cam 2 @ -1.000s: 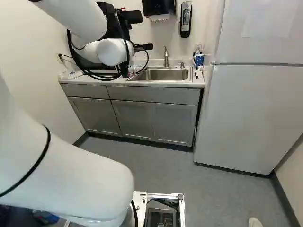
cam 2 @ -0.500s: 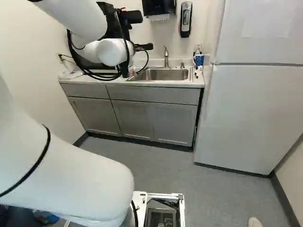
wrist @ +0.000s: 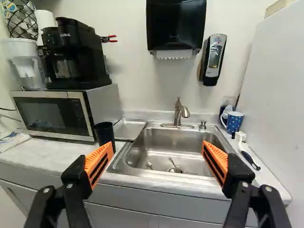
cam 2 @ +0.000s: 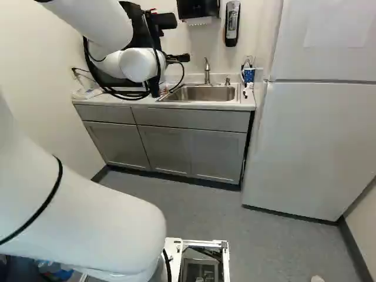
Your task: Rinse the cup and place it in the tray
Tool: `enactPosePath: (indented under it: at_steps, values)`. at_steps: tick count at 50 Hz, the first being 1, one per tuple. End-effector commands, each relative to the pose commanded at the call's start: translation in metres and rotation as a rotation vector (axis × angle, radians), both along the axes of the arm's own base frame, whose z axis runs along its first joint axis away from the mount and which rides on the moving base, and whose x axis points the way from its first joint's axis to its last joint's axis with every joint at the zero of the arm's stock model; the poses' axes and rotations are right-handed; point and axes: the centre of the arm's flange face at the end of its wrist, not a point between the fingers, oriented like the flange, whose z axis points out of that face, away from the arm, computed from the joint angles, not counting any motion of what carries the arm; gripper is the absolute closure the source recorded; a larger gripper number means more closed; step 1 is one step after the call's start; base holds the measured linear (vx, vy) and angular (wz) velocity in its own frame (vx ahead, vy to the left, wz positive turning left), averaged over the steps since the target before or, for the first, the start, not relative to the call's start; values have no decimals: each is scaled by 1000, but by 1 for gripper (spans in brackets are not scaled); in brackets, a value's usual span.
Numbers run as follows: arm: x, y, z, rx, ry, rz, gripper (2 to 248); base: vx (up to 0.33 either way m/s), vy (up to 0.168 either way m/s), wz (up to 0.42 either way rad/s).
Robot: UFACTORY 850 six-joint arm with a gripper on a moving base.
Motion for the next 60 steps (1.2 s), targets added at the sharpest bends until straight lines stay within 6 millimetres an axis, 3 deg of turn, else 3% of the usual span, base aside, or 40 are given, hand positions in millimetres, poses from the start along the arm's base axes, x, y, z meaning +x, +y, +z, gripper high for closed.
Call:
enactPosePath:
  at_steps: [60]
  values:
    - [0,0,0,0,0,0,3,177,-63,-3]
